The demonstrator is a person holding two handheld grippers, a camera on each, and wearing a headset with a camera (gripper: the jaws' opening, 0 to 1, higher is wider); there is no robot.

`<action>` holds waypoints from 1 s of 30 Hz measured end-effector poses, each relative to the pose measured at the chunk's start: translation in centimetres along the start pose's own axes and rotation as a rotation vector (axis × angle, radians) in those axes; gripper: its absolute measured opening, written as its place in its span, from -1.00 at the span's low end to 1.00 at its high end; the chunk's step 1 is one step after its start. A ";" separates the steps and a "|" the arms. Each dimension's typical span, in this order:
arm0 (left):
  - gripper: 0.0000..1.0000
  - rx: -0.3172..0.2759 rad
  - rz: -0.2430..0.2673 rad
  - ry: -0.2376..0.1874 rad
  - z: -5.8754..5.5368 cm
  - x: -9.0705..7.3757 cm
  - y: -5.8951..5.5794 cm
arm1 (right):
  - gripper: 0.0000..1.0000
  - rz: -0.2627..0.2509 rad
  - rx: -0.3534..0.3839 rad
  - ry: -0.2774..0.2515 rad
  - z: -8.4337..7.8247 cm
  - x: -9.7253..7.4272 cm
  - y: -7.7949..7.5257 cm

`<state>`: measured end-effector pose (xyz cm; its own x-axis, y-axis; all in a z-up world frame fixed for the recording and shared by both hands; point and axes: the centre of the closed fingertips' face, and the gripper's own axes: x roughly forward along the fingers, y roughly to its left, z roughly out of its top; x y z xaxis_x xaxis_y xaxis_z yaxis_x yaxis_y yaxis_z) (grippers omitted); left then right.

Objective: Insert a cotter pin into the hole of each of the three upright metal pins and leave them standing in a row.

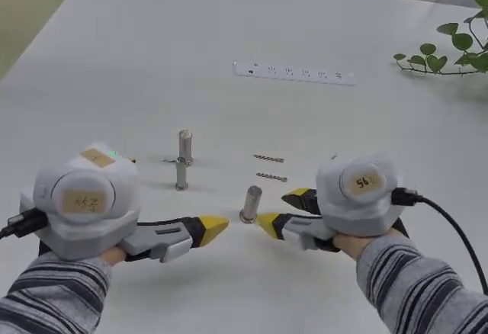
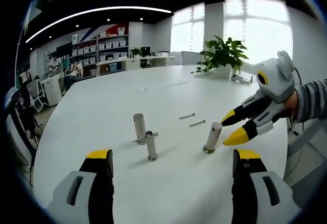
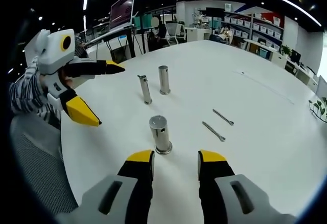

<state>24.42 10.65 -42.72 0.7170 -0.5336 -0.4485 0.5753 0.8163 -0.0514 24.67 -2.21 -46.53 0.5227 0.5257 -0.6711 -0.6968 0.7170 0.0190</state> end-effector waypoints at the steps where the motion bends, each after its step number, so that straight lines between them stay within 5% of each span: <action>1: 0.93 0.001 -0.001 0.001 0.0 0.0 0.0 | -0.40 0.006 0.005 -0.001 0.1 -0.1 -0.3; 14: 0.91 0.009 -0.026 0.008 0.0 0.2 -0.8 | -0.45 0.029 -0.010 0.071 1.1 1.2 -4.2; 30: 0.88 0.005 -0.023 0.026 -0.5 0.2 -0.5 | -0.57 0.081 -0.125 0.207 0.8 4.0 -4.9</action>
<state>24.12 10.21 -43.22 0.6931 -0.5461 -0.4705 0.5936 0.8027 -0.0573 30.56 -3.29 -48.71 0.3605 0.4650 -0.8086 -0.7943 0.6075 -0.0048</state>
